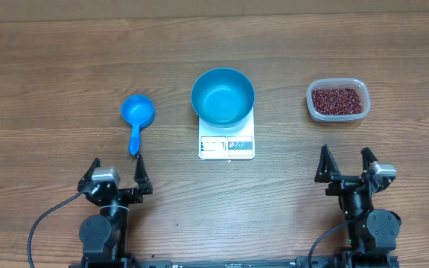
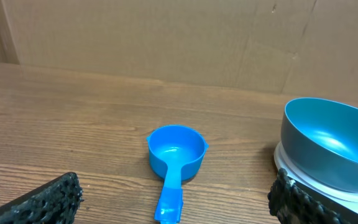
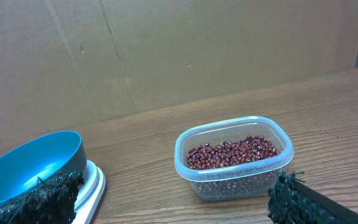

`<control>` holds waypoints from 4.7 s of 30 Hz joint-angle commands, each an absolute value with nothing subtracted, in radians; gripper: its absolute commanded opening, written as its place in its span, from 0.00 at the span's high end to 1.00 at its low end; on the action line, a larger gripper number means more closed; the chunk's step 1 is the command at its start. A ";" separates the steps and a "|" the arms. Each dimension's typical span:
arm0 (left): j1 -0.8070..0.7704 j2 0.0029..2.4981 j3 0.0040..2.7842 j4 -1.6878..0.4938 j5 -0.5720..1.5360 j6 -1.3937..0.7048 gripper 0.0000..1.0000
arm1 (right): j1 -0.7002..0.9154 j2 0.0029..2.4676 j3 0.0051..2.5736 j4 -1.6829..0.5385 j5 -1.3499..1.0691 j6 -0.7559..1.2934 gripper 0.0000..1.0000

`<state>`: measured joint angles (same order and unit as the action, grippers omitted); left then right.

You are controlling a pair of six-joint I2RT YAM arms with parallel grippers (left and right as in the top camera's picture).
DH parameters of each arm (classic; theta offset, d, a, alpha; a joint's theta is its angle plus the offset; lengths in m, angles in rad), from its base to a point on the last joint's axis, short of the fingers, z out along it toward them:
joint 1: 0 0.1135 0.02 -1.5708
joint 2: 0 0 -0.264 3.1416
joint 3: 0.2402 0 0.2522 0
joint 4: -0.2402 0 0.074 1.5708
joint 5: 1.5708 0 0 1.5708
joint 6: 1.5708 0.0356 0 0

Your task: Scoop item into bowl and weigh 150g on scale

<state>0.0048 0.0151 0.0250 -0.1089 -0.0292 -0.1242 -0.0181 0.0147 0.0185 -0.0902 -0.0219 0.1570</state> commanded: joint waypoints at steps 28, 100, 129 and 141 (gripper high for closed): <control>0.013 0.274 0.439 -0.355 -0.033 -0.017 0.00 | -0.012 0.003 0.008 -0.084 -0.024 0.155 0.00; 0.111 2.074 1.519 -0.904 -0.025 0.022 0.00 | -0.012 0.003 0.008 -0.084 -0.024 0.155 0.00; 0.111 2.051 1.526 -0.861 -0.025 -0.031 0.96 | -0.012 0.003 0.008 -0.084 -0.024 0.155 0.00; 0.112 1.781 1.699 -0.953 0.025 -0.764 0.96 | -0.012 0.003 0.008 -0.084 -0.024 0.155 0.00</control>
<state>0.1066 1.9148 1.6283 -0.9085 -0.0265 -0.3744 -0.0181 0.0147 0.0185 -0.0902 -0.0223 0.1566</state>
